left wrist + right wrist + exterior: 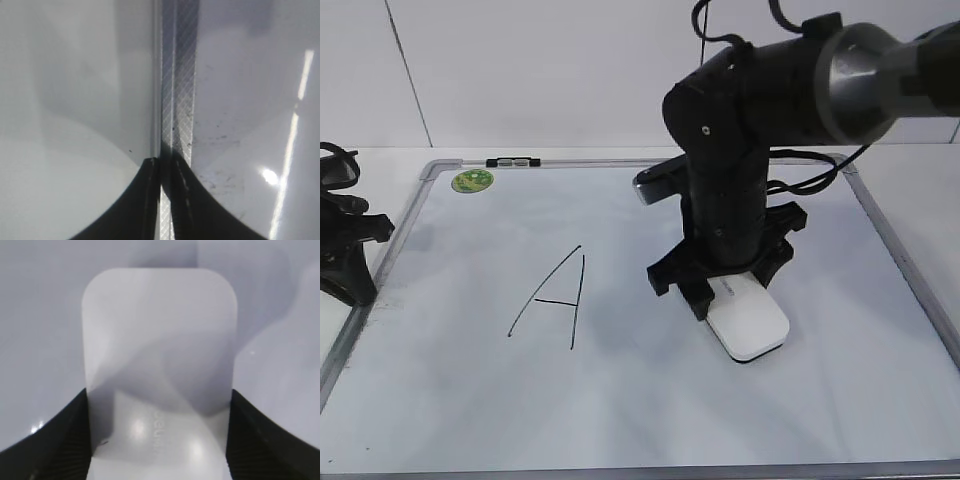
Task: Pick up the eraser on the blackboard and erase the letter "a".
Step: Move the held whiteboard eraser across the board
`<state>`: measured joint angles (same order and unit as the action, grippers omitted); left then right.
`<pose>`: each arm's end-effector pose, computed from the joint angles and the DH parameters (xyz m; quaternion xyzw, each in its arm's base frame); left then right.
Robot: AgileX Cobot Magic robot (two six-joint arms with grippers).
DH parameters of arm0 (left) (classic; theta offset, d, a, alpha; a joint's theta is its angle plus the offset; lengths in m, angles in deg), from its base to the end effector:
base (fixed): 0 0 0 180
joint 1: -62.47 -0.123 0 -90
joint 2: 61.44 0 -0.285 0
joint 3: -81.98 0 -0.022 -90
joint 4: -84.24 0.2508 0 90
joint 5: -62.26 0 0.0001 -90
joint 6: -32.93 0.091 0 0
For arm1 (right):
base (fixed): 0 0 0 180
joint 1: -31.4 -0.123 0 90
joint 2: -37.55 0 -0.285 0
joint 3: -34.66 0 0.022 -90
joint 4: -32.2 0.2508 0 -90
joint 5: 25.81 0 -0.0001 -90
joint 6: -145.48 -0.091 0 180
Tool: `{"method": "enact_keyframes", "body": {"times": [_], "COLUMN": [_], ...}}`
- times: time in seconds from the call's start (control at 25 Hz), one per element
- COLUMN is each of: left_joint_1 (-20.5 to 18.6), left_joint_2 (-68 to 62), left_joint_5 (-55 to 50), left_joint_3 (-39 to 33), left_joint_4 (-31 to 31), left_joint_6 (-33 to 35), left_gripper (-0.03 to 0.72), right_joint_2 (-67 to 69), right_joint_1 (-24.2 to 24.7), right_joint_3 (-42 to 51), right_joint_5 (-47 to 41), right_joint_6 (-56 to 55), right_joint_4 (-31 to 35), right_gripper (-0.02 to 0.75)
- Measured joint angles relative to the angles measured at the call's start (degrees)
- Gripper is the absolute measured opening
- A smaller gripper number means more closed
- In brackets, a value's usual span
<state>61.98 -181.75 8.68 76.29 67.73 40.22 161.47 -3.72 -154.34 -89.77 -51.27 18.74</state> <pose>0.3622 -0.0177 0.1509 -0.0260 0.9929 -0.1153 0.0115 0.3368 0.2136 0.1848 -0.2083 0.9723 -0.0909 0.0550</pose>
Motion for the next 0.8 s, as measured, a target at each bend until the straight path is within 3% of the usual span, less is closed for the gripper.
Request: {"method": "enact_keyframes", "body": {"times": [0.48, 0.8], "left_joint_1": [0.0, 0.0], "left_joint_2": [0.0, 0.0], "left_joint_5": [0.0, 0.0], "left_joint_3": [0.0, 0.0], "left_joint_4": [0.0, 0.0], "left_joint_6": [0.0, 0.0], "left_gripper": [0.052, 0.056], "right_joint_2": [-11.0, -15.6], "right_joint_1": [0.7, 9.3], "right_joint_3": [5.1, 11.3], "right_joint_5": [4.4, 4.2], "right_joint_6": [-12.6, -14.1], "right_joint_4": [-9.7, -10.9], "right_gripper": [0.509, 0.509]}}
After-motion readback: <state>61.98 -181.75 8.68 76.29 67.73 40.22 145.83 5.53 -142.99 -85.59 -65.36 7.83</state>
